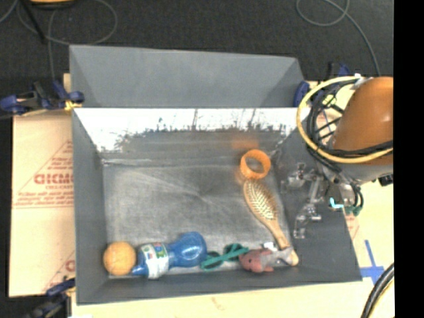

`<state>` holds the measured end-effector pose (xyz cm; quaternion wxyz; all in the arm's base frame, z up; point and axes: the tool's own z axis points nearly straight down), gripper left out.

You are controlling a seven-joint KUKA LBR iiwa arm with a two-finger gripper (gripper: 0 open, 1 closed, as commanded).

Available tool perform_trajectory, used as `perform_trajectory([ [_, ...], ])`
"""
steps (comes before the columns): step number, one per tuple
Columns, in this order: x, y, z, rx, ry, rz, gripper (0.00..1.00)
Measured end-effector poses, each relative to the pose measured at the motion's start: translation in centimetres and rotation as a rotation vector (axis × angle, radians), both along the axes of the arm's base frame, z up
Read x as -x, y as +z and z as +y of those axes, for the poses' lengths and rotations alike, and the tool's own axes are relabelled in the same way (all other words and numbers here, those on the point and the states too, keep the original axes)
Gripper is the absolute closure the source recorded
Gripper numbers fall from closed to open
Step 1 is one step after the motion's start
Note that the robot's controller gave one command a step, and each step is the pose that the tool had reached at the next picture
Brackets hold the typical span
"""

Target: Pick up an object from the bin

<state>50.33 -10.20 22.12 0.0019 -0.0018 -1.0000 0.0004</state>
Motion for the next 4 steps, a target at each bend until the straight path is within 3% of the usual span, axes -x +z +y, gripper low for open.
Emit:
perform_trajectory([
  [1,-0.2,0.4,0.0,0.001,0.003,-0.008,0.00],
  [2,0.4,-5.1,0.7,0.002,0.018,-0.013,0.00],
  [3,0.3,-11.8,3.7,0.002,0.057,-0.011,0.00],
  [4,0.3,-14.5,5.3,0.001,0.246,0.002,1.00],
])
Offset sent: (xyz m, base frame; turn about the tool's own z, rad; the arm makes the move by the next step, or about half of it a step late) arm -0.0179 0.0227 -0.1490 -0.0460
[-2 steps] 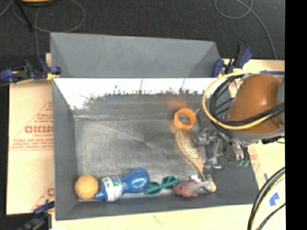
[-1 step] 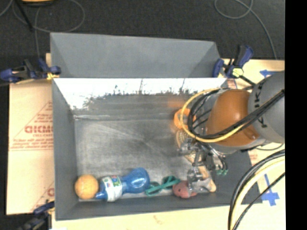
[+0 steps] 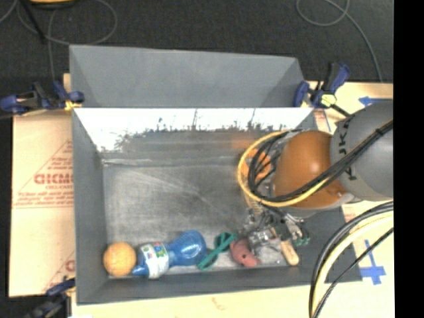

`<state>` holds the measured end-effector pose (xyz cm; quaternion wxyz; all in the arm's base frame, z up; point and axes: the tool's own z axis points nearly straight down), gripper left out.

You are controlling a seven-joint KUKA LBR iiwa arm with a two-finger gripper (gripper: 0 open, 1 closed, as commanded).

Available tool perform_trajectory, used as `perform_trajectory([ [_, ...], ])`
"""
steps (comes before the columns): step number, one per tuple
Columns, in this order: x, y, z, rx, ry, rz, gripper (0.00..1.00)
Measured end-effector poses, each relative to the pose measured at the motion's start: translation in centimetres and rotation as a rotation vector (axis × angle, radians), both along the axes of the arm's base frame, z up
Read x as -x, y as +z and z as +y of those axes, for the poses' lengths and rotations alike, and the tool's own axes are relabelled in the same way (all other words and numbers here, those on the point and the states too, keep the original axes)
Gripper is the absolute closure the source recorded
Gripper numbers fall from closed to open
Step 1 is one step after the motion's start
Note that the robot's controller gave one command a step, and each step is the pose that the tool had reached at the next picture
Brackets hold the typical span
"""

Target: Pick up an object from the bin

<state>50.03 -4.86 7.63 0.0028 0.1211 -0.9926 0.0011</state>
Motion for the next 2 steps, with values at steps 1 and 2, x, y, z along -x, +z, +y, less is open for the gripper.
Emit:
perform_trajectory([
  [1,0.0,0.0,0.0,0.000,0.001,0.000,1.00],
  [2,0.6,4.3,0.3,-0.002,-0.013,0.000,1.00],
])
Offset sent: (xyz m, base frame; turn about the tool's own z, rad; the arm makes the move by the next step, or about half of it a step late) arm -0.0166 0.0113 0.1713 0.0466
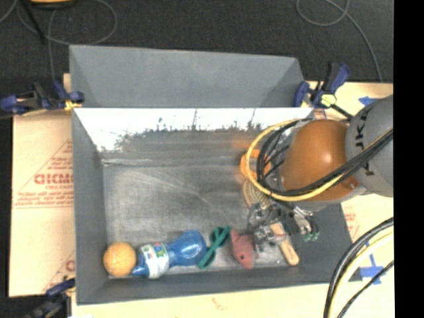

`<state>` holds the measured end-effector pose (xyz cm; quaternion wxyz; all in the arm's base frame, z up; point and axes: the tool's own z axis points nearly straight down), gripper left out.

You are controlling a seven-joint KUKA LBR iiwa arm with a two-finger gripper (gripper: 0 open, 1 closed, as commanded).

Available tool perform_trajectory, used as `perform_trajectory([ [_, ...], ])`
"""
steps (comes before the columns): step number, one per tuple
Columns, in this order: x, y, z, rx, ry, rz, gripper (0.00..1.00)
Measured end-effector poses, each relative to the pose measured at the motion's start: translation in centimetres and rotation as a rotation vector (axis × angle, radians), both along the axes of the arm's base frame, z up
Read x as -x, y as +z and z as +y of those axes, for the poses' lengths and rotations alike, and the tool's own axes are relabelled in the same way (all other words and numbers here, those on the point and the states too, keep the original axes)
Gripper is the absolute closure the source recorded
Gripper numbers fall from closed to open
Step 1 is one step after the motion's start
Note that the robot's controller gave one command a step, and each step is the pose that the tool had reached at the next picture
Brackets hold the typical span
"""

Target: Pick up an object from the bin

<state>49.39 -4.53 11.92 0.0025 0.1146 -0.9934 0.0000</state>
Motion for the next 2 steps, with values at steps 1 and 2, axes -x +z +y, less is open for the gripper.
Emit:
perform_trajectory([
  [1,-0.4,6.8,-1.5,0.000,0.008,-0.003,1.00],
  [2,0.4,13.6,-1.1,0.000,0.000,-0.003,1.00],
])
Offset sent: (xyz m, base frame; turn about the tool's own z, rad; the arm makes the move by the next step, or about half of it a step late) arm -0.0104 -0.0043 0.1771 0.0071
